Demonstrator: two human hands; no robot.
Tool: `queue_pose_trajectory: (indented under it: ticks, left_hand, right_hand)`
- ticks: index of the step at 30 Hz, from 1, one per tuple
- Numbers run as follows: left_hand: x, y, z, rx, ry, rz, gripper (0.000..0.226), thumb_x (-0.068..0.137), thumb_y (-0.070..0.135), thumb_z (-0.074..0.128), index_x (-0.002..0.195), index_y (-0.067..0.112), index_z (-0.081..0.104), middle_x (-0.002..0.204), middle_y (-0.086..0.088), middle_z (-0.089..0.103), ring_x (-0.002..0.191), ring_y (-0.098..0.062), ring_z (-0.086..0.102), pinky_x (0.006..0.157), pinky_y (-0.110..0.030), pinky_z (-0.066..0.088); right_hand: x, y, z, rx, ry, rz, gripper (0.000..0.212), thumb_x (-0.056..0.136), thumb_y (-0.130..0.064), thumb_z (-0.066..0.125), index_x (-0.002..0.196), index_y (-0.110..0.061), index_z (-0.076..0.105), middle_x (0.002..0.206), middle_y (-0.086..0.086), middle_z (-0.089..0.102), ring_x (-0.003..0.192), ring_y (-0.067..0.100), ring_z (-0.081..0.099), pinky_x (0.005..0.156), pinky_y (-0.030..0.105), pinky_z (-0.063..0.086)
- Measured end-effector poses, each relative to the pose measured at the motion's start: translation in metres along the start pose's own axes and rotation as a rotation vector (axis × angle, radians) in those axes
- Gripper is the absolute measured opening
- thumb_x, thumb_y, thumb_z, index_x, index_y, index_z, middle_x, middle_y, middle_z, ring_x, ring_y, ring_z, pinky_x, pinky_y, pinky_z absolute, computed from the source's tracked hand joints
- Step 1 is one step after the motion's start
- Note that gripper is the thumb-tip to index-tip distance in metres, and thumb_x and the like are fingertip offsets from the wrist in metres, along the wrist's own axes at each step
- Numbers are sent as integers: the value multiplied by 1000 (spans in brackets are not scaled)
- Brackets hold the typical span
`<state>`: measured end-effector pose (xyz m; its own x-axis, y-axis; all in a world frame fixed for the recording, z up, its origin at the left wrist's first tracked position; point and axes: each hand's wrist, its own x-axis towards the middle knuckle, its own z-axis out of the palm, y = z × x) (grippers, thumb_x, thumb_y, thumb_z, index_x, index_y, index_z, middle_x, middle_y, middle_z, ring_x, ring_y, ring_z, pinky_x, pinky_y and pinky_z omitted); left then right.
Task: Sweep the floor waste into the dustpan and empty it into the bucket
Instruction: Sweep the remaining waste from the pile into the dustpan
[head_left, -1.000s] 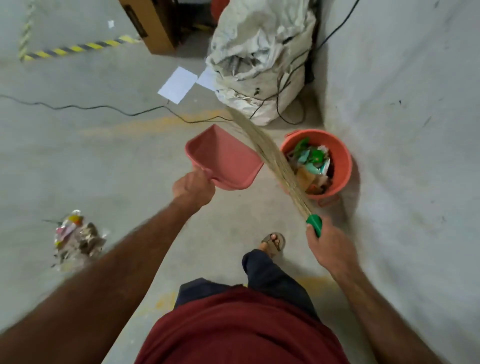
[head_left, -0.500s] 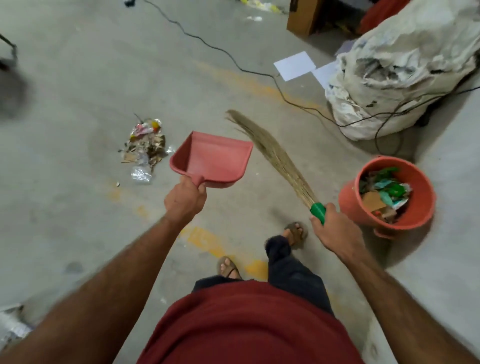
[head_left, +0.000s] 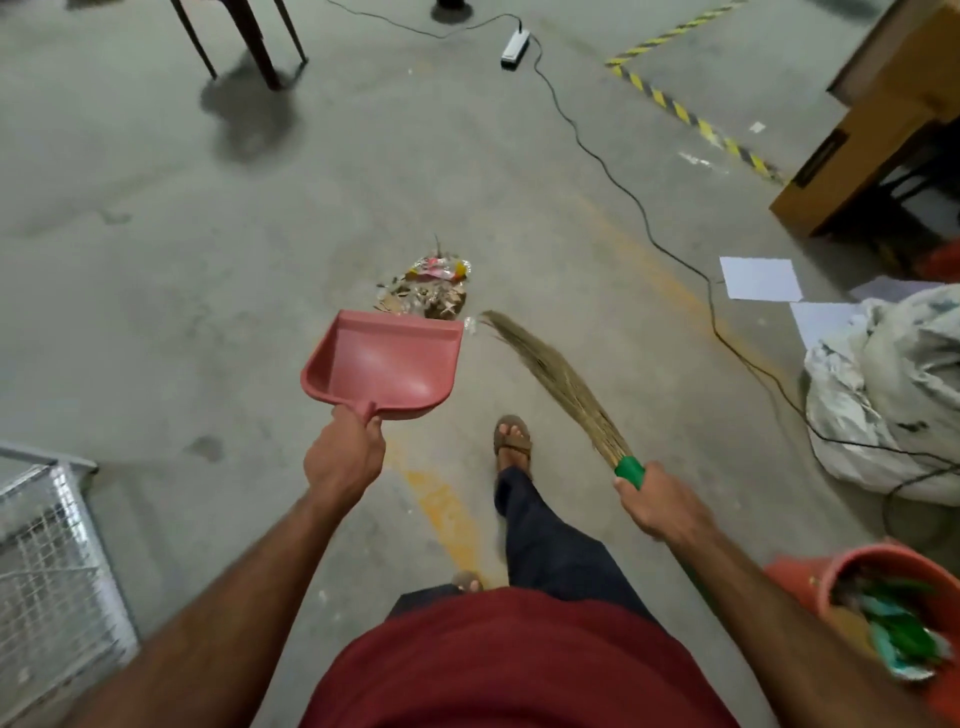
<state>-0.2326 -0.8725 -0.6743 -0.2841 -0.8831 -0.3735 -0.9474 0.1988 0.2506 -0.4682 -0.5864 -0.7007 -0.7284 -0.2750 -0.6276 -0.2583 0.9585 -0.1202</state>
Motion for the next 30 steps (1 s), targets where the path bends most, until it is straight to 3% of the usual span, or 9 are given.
queue_pose_trajectory:
  ticks: [2,4,10,15,22,26,30]
  left_hand:
    - [23,-5,0,-48,23,-62,39,103,36,45,118,0,46,117,-26,64,107,-45,62,86,-47,47]
    - [48,-5,-1,-88,36,-112,39,103,35,46,118,-1,47,116,-26,63,106,-45,62,85,-47,46]
    - [155,29,4,-156,56,-287,35,99,32,54,113,0,51,112,-23,64,102,-45,61,83,-48,47]
    - [254,72,41,-108,31,-377,27,97,30,57,105,5,52,104,-19,64,97,-43,60,82,-49,50]
    - [378,115,131,-151,7,-527,29,97,32,58,104,4,53,105,-21,63,104,-46,58,87,-50,47]
    - [420,115,167,-178,15,-620,29,97,33,58,105,6,54,104,-17,63,103,-43,59,89,-51,49]
    - [445,100,181,-230,58,-735,32,96,34,59,109,5,56,107,-18,64,107,-45,58,91,-52,48]
  right_hand:
    - [35,-24,-7,34,-19,14,49,96,-56,46,122,-15,46,101,9,64,83,25,68,79,44,60]
    - [69,-50,-18,88,-59,35,43,98,-50,49,120,-13,44,94,10,64,76,23,68,70,40,62]
    - [202,-135,-63,93,-195,105,39,103,-35,51,118,0,52,76,11,63,60,19,61,47,29,48]
    - [336,-187,-57,112,-327,191,42,101,-36,51,120,2,54,83,15,68,65,23,63,53,30,51]
    - [498,-264,0,23,-460,87,35,102,-33,50,120,-4,51,93,15,68,66,20,63,48,28,47]
    - [529,-278,28,-3,-524,10,34,101,-41,50,118,-12,48,97,12,66,66,18,63,51,29,52]
    - [513,-261,14,109,-520,-41,23,102,-42,51,111,-21,49,83,10,65,57,17,61,48,27,51]
